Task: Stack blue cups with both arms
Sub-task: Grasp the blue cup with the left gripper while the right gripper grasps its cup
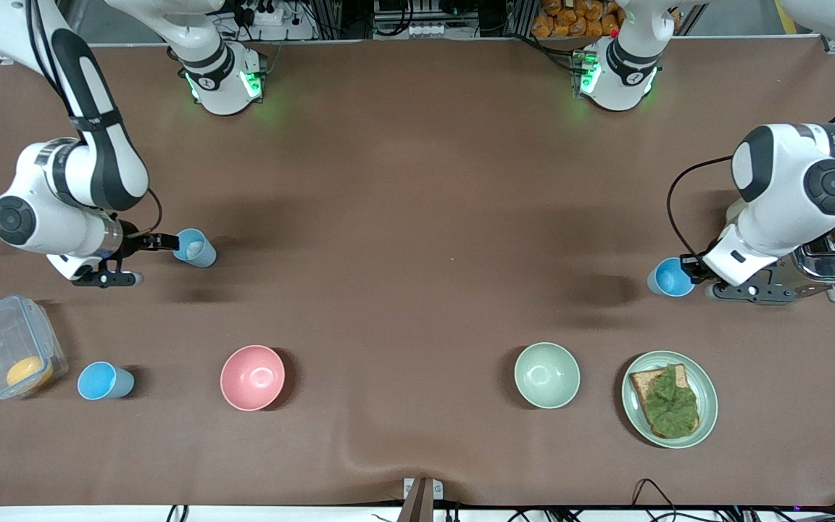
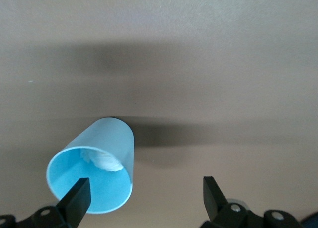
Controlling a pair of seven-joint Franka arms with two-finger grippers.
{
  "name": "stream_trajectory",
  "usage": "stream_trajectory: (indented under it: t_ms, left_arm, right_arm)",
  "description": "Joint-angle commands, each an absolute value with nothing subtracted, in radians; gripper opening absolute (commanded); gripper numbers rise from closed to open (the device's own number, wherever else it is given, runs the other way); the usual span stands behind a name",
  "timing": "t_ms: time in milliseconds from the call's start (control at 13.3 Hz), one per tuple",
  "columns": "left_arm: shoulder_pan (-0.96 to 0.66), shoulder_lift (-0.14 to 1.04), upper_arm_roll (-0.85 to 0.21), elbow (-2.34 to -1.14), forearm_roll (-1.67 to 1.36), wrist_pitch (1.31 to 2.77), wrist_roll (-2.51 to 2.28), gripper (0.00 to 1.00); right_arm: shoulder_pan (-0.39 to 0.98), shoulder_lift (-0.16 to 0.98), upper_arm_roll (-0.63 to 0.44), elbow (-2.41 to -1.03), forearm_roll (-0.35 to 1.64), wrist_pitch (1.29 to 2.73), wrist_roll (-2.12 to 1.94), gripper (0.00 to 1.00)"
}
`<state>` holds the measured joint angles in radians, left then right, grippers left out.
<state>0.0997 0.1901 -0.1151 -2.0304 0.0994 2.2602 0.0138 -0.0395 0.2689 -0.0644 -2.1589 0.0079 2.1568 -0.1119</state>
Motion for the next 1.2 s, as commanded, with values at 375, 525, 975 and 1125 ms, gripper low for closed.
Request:
stream_trajectory:
  t_ms: [375, 525, 975, 1125]
  left_arm:
    - [0.097, 0.17, -0.192, -1.692, 0.048, 1.898, 0.003, 0.0]
    - [0.094, 0.173, -0.198, -1.642, 0.028, 1.852, 0.0, 0.0]
    - [0.1, 0.166, -0.216, -1.611, 0.025, 1.79, 0.003, 0.0]
    - [0.1, 0.164, -0.218, -1.606, 0.022, 1.789, 0.003, 0.0]
  right_arm:
    - [-0.054, 0.314, -0.054, -2.163, 0.021, 2.171, -0.147, 0.63]
    - [-0.052, 0.324, -0.054, -2.164, 0.049, 2.164, -0.149, 0.53]
    - [-0.043, 0.337, -0.054, -2.161, 0.121, 2.134, -0.147, 0.0]
    - [-0.043, 0.337, -0.054, -2.154, 0.179, 2.09, -0.149, 0.0]
